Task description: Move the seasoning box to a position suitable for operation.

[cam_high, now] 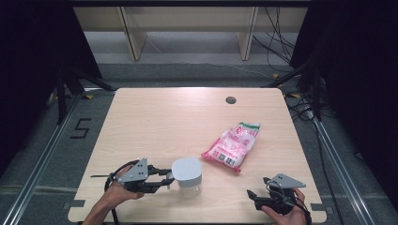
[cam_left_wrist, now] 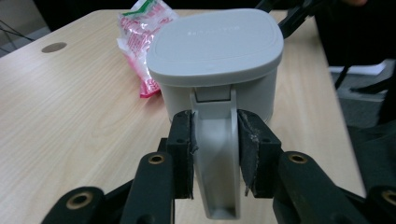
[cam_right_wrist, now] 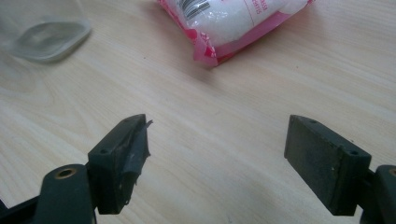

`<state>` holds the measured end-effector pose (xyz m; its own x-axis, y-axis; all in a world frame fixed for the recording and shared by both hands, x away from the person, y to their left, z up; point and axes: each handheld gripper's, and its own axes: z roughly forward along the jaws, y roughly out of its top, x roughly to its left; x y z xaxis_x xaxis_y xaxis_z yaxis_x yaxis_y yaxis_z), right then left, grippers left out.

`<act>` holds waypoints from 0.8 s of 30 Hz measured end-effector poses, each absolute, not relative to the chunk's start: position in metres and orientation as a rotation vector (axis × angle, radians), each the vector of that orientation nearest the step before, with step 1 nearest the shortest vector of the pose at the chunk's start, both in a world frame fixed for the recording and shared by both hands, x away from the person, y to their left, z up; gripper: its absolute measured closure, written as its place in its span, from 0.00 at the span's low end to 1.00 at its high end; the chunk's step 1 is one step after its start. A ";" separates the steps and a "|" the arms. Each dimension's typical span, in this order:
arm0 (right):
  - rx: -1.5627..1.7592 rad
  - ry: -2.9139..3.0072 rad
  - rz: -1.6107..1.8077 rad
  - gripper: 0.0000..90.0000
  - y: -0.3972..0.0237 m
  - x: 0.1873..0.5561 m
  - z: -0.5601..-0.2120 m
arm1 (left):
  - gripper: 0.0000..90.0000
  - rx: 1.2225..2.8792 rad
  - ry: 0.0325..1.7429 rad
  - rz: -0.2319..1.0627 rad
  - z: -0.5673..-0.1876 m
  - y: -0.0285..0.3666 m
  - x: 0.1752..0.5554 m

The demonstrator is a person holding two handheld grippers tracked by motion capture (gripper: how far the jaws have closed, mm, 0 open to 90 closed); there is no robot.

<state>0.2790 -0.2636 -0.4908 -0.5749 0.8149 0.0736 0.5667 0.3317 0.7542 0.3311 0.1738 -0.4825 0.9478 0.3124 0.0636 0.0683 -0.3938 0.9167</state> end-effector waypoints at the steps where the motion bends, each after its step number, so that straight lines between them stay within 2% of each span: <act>1: 1.226 2.298 1.091 0.25 -0.264 0.279 -0.490 | 0.75 1.960 0.286 0.278 -0.483 0.171 0.332; 16: 1.237 2.277 1.088 0.25 -0.264 0.279 -0.490 | 0.75 1.994 0.275 0.371 -0.478 0.157 0.338; 24: 1.246 2.271 1.096 0.25 -0.263 0.279 -0.491 | 0.75 1.992 0.292 0.372 -0.481 0.153 0.345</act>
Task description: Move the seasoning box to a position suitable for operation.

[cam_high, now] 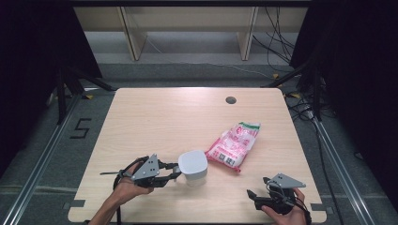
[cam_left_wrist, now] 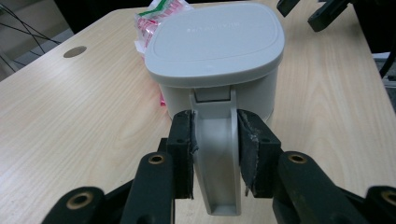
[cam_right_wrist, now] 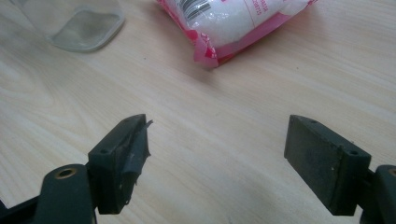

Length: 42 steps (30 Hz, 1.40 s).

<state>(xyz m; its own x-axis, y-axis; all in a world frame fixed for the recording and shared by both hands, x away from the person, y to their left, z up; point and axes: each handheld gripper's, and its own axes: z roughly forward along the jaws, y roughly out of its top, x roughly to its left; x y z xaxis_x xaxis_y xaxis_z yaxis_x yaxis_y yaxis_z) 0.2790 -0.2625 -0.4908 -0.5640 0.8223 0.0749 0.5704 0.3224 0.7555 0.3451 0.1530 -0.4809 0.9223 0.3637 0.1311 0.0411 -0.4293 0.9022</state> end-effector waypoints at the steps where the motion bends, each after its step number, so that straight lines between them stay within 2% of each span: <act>1: 1.246 2.271 1.096 0.25 -0.263 0.279 -0.491 | 0.75 1.992 0.292 0.372 -0.481 0.153 0.345; 21: 1.244 2.288 1.096 0.25 -0.263 0.279 -0.490 | 0.75 1.976 0.330 0.403 -0.483 0.156 0.370; 28: 1.247 2.275 1.096 0.25 -0.263 0.279 -0.491 | 0.71 1.968 0.364 0.427 -0.484 0.157 0.374; 31: 1.232 2.300 1.097 0.25 -0.263 0.280 -0.490 | 0.73 1.991 0.366 0.450 -0.486 0.153 0.377; 42: 1.245 2.293 1.098 0.26 -0.263 0.279 -0.491 | 0.71 1.946 0.407 0.399 -0.490 0.158 0.387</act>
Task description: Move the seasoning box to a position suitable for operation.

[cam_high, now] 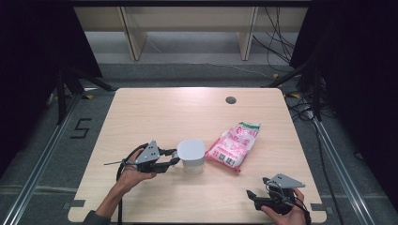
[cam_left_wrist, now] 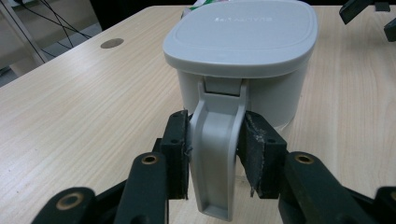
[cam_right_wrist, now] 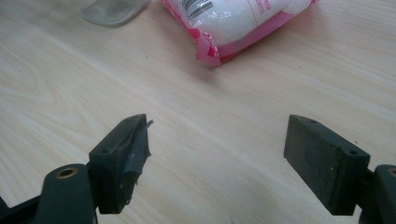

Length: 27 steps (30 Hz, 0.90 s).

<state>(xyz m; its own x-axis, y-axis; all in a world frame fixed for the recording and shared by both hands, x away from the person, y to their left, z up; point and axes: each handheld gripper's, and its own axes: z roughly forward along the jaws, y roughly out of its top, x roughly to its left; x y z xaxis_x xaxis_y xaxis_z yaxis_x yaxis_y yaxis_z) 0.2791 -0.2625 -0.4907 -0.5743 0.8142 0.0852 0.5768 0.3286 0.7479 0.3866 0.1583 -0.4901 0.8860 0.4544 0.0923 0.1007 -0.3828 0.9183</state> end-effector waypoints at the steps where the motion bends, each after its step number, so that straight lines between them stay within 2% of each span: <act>1: 1.242 2.281 1.069 0.26 -0.262 0.280 -0.491 | 0.71 1.950 0.406 0.404 -0.490 0.158 0.387; 8: 1.244 2.289 1.095 0.26 -0.263 0.279 -0.491 | 0.71 1.966 0.393 0.430 -0.490 0.161 0.391; 13: 1.270 2.268 1.105 0.26 -0.261 0.278 -0.491 | 0.70 1.959 0.455 0.432 -0.489 0.160 0.388; 17: 1.265 2.265 1.107 0.25 -0.262 0.279 -0.491 | 0.63 1.949 0.456 0.408 -0.486 0.161 0.385; 18: 1.278 2.269 1.095 0.25 -0.263 0.277 -0.490 | 0.58 1.945 0.448 0.407 -0.485 0.162 0.384; 19: 1.278 2.269 1.095 0.25 -0.263 0.277 -0.490 | 0.58 1.939 0.467 0.399 -0.484 0.162 0.382; 20: 1.229 2.265 1.098 0.25 -0.265 0.280 -0.491 | 0.50 1.949 0.478 0.405 -0.482 0.163 0.381; 21: 1.229 2.265 1.098 0.25 -0.265 0.280 -0.491 | 0.50 1.944 0.487 0.400 -0.481 0.164 0.381; 23: 1.236 2.281 1.096 0.25 -0.266 0.280 -0.491 | 0.42 1.944 0.522 0.394 -0.477 0.165 0.378; 27: 1.243 2.265 1.103 0.25 -0.269 0.281 -0.493 | 0.40 1.965 0.518 0.400 -0.467 0.167 0.371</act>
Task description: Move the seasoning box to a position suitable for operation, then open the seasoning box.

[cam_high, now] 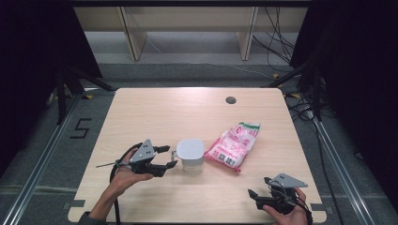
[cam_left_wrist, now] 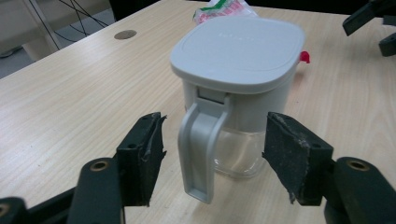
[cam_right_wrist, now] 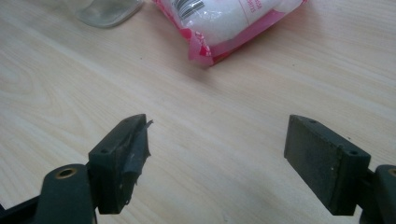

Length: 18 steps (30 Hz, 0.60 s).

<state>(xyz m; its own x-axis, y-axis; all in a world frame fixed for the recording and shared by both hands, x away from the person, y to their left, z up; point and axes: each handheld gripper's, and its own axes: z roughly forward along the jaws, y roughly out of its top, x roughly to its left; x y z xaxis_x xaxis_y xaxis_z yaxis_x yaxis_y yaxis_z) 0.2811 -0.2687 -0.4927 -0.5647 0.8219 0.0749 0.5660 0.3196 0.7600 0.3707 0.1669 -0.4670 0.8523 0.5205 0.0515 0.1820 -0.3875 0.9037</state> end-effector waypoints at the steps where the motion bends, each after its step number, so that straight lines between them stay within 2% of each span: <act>1: 1.261 2.259 1.106 0.25 -0.269 0.280 -0.492 | 0.39 1.963 0.522 0.400 -0.466 0.166 0.369; 6: 1.251 2.263 1.102 0.25 -0.268 0.280 -0.492 | 0.36 1.990 0.548 0.441 -0.461 0.165 0.364; 18: 1.253 2.280 1.112 0.25 -0.268 0.280 -0.492 | 0.34 1.924 0.596 0.427 -0.444 0.162 0.357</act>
<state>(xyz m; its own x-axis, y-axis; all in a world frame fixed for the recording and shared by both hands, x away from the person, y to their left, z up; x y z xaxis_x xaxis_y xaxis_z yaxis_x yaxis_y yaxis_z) 0.2800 -0.2677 -0.4917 -0.5689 0.8172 0.0919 0.5757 0.3160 0.7542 0.3569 0.1618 -0.4438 0.8137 0.5806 0.0293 0.2138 -0.3457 0.9137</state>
